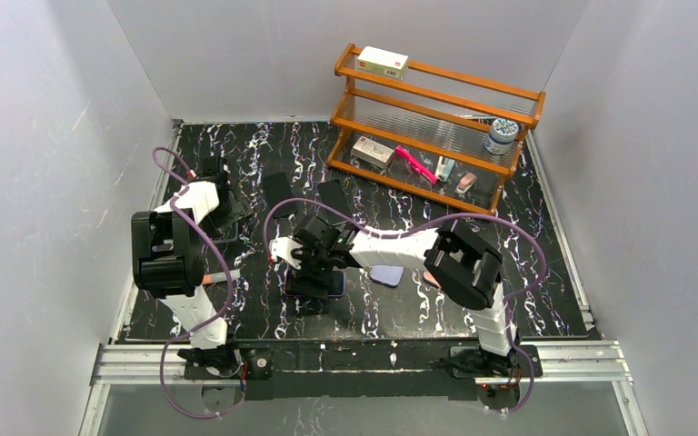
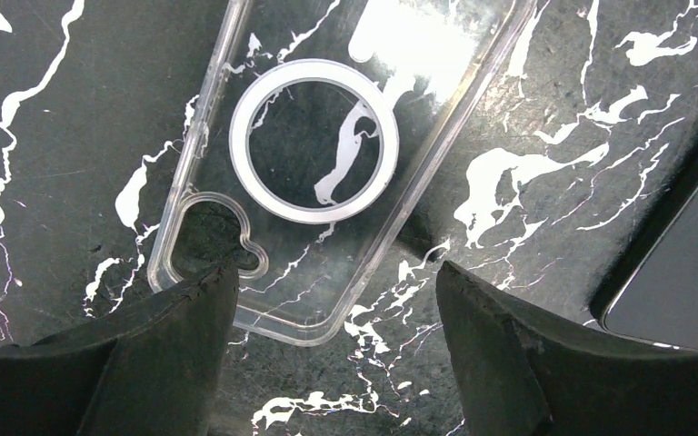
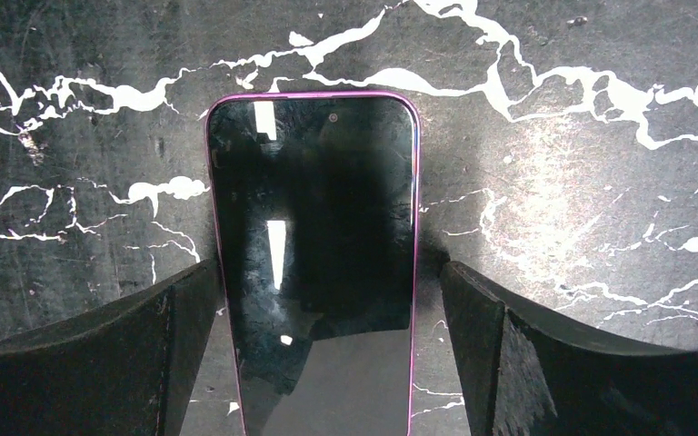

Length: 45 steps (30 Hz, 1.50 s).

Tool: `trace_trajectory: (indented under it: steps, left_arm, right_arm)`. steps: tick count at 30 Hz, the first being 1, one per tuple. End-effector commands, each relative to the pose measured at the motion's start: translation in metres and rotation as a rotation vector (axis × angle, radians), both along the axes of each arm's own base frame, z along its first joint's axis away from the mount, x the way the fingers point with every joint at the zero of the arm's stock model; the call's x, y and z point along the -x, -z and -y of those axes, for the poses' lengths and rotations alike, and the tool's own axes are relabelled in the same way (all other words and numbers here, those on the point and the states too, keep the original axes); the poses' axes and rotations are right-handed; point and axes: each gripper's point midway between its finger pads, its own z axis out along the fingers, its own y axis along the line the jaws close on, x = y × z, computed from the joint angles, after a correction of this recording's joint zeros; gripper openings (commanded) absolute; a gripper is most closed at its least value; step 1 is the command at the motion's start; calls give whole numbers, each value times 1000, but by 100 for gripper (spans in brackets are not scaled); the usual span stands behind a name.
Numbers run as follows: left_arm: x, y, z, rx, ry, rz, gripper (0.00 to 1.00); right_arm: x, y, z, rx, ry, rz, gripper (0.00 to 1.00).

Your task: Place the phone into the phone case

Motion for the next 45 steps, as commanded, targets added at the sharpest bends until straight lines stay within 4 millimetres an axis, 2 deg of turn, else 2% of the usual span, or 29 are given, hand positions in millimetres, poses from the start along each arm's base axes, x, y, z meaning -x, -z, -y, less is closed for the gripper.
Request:
trace_trajectory:
  steps: [1, 8, 15, 21, 26, 30, 34, 39, 45]
  left_arm:
    - [5, -11, -7, -4, -37, 10, 78]
    - [6, -5, -11, 22, -62, 1, 78]
    - [5, -5, -12, 12, -44, -2, 76]
    - [2, 4, -5, 49, 21, -20, 70]
    - [-3, 7, -7, 36, 43, -30, 61]
    - [-6, 13, -4, 51, 76, -44, 42]
    - [-8, 7, 3, 80, 100, -5, 33]
    - [-13, -4, 4, 80, 116, 41, 28]
    - [-20, -14, 8, 77, 130, 74, 30]
  right_arm:
    - [4, 28, 18, 108, 10, 24, 99]
    - [9, 33, 21, 138, -5, 46, 93]
    - [15, 33, 19, 116, -27, 19, 76]
    - [16, 24, 17, 80, -29, 20, 73]
    - [14, 8, 18, 26, -1, 28, 69]
    - [19, 3, 22, 3, 12, 8, 64]
    - [24, 5, 30, -2, 36, -12, 62]
    - [28, 3, 35, -16, 60, -22, 60]
    - [28, -10, 35, -54, 72, -13, 58]
